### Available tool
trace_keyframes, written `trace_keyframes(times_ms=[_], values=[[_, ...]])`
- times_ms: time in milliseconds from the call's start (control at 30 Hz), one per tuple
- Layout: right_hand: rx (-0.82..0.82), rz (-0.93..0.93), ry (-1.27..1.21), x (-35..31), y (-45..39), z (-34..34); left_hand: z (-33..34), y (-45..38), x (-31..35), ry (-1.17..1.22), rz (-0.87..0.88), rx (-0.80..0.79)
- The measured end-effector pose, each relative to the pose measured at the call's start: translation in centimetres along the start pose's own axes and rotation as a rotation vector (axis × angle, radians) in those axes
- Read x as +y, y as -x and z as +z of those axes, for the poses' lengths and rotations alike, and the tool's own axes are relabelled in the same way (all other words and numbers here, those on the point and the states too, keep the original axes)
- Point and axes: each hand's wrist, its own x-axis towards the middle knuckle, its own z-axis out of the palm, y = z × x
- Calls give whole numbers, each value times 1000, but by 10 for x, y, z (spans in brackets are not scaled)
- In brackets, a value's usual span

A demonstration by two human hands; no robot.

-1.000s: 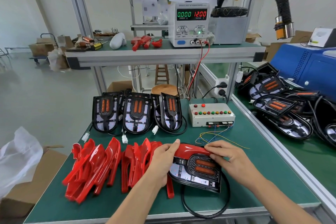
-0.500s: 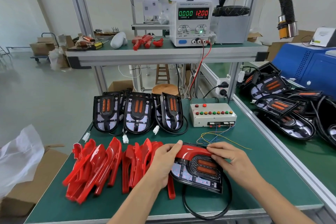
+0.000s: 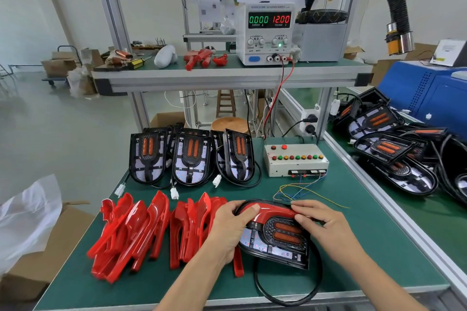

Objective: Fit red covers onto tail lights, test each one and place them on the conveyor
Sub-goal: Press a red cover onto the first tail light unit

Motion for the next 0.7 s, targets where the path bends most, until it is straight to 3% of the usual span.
trace_keyframes(times_ms=[233, 700], values=[[187, 166, -164, 9, 5, 17, -3, 2, -2, 33, 3, -4], [186, 390, -646, 2, 7, 40, -3, 7, -4, 78, 25, 10]])
